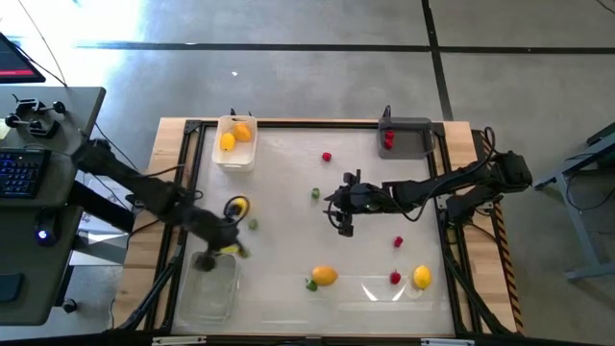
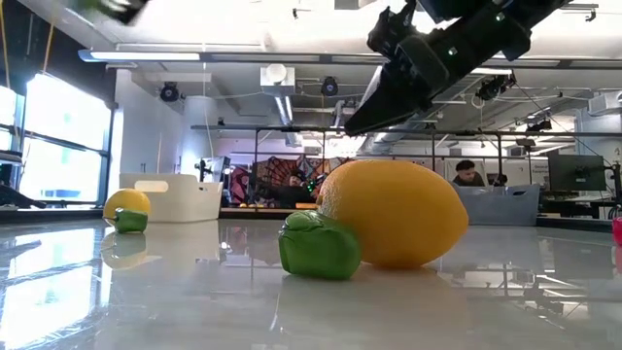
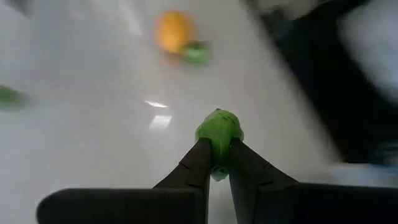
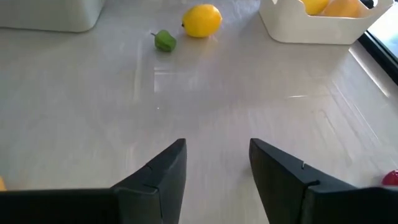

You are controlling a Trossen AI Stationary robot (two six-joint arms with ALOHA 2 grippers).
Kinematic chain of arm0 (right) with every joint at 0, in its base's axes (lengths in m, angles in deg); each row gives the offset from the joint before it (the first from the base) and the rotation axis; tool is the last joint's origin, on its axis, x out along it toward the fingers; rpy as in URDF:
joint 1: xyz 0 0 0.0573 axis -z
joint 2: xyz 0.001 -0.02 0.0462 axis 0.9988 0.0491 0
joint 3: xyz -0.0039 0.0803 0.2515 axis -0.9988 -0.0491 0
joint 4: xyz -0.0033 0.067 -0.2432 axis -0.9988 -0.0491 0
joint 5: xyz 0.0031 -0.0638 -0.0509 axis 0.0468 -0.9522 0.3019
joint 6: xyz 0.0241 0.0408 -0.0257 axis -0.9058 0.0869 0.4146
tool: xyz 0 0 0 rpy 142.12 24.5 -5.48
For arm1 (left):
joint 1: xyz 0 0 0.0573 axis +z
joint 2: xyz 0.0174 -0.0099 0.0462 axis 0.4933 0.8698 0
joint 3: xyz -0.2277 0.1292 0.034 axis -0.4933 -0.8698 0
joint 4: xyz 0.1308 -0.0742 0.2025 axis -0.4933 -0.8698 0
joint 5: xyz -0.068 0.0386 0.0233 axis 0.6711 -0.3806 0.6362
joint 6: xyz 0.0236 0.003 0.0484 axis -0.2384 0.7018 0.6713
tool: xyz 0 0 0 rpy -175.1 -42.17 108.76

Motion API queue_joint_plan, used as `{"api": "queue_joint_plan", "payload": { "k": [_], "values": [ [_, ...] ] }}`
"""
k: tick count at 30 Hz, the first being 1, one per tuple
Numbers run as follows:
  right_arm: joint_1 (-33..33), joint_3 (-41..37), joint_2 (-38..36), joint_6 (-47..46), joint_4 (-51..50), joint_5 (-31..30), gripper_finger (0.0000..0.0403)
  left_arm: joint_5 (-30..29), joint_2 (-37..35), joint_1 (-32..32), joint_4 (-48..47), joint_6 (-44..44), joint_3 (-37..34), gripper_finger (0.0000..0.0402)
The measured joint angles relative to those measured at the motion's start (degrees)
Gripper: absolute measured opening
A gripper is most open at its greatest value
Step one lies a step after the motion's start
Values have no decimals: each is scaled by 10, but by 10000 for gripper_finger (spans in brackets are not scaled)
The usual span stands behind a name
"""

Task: Sort produce into baskets
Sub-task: Put the green bell pepper into the gray bin, then put the red bell pepper into the black bin

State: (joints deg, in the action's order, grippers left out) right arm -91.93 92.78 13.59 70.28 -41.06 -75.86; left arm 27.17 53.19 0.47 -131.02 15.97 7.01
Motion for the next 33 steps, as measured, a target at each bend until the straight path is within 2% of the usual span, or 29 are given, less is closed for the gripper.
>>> {"api": "queue_joint_plan", "payload": {
  "k": [4, 11, 16, 21, 33],
  "values": [
    [0, 0, 0, 0, 0, 0, 167, 35, -23, -48, -13, -148, -7, 23],
    [0, 0, 0, -2, -8, 0, 167, 40, -27, -107, -23, -259, -104, 19],
    [0, 0, 0, -2, -8, 0, 167, 68, -26, -106, 1, -296, -171, 18],
    [0, 0, 0, -2, -8, 0, 167, 69, -26, -90, 4, -340, -188, 33],
    [0, 0, 0, -2, -8, 0, 167, 102, -26, -76, 19, -394, -188, 126]
  ]
}}
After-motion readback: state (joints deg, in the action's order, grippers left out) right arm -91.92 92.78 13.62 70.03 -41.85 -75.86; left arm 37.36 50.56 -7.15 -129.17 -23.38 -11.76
